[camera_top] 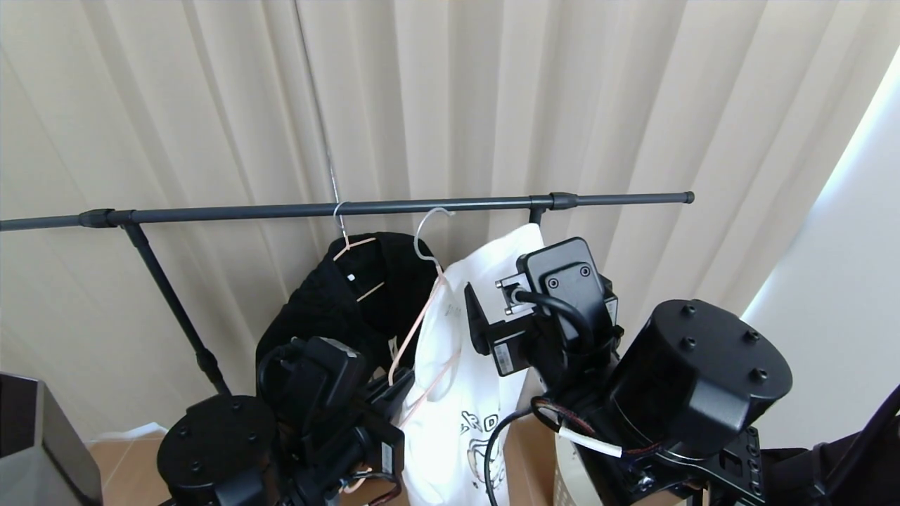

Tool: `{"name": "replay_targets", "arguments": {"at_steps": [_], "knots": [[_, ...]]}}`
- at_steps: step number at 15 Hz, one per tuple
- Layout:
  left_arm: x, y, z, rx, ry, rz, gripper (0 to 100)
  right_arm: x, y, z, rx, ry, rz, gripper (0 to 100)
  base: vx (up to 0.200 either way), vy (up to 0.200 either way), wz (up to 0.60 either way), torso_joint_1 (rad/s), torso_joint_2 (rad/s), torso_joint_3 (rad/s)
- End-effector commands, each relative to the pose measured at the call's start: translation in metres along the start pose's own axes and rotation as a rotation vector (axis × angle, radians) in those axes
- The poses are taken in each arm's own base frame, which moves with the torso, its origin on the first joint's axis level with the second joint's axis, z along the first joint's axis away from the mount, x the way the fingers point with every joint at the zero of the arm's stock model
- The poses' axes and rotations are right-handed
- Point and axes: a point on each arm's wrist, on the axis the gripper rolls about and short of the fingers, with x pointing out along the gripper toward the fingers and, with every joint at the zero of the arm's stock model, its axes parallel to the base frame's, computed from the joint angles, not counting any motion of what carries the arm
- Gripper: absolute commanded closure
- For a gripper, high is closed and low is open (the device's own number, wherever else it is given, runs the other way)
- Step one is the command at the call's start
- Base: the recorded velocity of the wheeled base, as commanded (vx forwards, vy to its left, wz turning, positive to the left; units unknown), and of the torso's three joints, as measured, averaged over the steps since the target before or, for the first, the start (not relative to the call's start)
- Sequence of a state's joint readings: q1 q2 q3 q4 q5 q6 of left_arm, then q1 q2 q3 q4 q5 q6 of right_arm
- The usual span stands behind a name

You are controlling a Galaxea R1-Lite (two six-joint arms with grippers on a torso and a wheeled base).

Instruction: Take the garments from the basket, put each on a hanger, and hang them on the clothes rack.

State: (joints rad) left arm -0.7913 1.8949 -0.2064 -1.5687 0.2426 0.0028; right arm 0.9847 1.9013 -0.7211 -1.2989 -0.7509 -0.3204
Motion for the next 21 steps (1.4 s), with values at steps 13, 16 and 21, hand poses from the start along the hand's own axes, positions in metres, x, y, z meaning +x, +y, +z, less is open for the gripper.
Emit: {"name": "replay_targets", "arguments": {"at_steps": [13, 16, 21], "knots": [[-0.019, 0.046, 0.000, 0.079, 0.012, -0.149, 100, -0.049, -0.122, 0.036, -0.132, 0.142, 0.385, 0, 0.000, 0.000, 0.00, 0.000, 0.00, 0.000], [-0.022, 0.058, -0.006, 0.107, 0.025, -0.253, 100, -0.069, -0.152, 0.052, -0.144, 0.260, 0.553, 0, 0.000, 0.000, 0.00, 0.000, 0.00, 0.000], [-0.035, 0.062, -0.017, 0.207, 0.050, -0.408, 100, -0.060, -0.171, 0.063, -0.203, 0.393, 0.805, 0, 0.000, 0.000, 0.00, 0.000, 0.00, 0.000]]}}
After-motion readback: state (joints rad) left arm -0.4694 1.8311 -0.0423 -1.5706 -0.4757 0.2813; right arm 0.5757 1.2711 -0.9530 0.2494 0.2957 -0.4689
